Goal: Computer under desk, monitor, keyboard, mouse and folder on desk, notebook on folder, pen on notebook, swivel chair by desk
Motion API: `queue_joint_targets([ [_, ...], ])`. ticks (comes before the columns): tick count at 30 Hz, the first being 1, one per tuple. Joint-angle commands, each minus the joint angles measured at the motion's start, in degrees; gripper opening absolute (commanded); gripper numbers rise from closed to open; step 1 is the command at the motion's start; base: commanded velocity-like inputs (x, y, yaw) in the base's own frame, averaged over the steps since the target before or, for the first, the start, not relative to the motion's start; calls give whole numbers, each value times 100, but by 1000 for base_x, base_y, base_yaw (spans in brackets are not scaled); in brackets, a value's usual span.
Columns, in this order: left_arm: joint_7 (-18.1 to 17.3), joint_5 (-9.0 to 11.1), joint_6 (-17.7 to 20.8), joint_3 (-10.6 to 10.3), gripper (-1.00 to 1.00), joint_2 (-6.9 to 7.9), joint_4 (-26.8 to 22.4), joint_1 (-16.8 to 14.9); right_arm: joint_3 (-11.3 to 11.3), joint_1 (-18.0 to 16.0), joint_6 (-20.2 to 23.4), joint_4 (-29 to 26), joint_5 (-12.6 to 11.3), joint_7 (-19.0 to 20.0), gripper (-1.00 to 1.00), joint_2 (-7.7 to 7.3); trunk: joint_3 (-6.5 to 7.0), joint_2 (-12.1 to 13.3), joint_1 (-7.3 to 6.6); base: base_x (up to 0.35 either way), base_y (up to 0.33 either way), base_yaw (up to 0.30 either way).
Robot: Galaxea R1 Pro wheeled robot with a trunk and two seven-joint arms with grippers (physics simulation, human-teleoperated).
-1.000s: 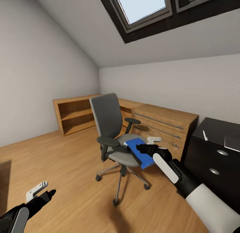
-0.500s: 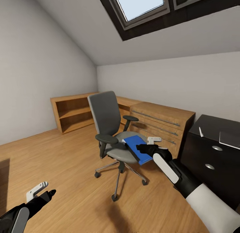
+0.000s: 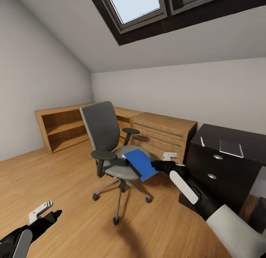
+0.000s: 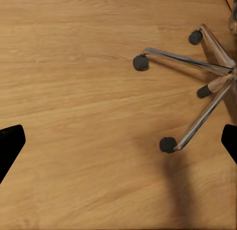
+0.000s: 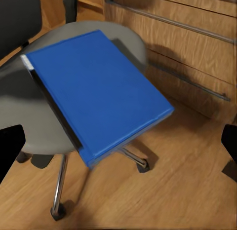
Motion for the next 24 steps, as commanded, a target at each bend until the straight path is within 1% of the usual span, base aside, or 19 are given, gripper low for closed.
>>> queue_joint_targets([
  [1, 45, 62, 26, 2, 100, 1, -9, -2, 21, 15, -3, -6, -56, -56, 100, -4, -4, -3, -1, 0, 0, -284],
  [9, 39, 62, 26, 4, 100, 2, -20, -2, 26, 95, -46, 9, -79, 6, 100, 7, 23, -3, -1, 0, 0, -285],
  [13, 30, 62, 26, 12, 100, 6, -119, -2, 13, 246, -449, 29, -99, 144, 100, 43, 37, -3, -1, 0, 0, -270],
  [14, 24, 67, 45, 11, 100, 0, -257, -2, 2, 292, -739, 43, -271, 196, 100, 44, 38, -3, -1, 0, 0, -114],
  [15, 19, 73, 57, 11, 100, -4, -343, -2, -3, 310, -846, 51, -426, 211, 100, 41, 39, -3, -1, 0, 0, -73],
  [17, 15, 81, 65, 13, 100, -12, -465, -2, -7, 322, -920, 64, -589, 222, 100, 39, 40, -3, -1, 0, 0, -53],
  [18, 13, 88, 75, 15, 100, -21, -642, -2, -10, 329, -969, 94, -735, 229, 100, 37, 40, -3, -1, 0, 0, -30],
  [20, 12, 96, 84, 17, 100, -32, -850, 8, -11, 334, -1002, 142, -849, 233, 100, 37, 41, -3, -1, 0, 0, -22],
  [21, 5, 110, 96, 18, 100, -60, -1175, 80, -22, 338, -1057, 233, -964, 240, 100, 36, 41, -3, -1, 0, 0, -10],
  [23, -2, 115, 96, 19, 100, -92, -1348, 177, -30, 340, -1123, 291, -1029, 241, 100, 36, 41, -3, -1, 0, 0, -7],
  [24, -25, 118, 96, 19, 100, -125, -1458, 282, -37, 341, -1217, 344, -1104, 241, 100, 32, 41, -3, -1, 0, 0, -4],
])
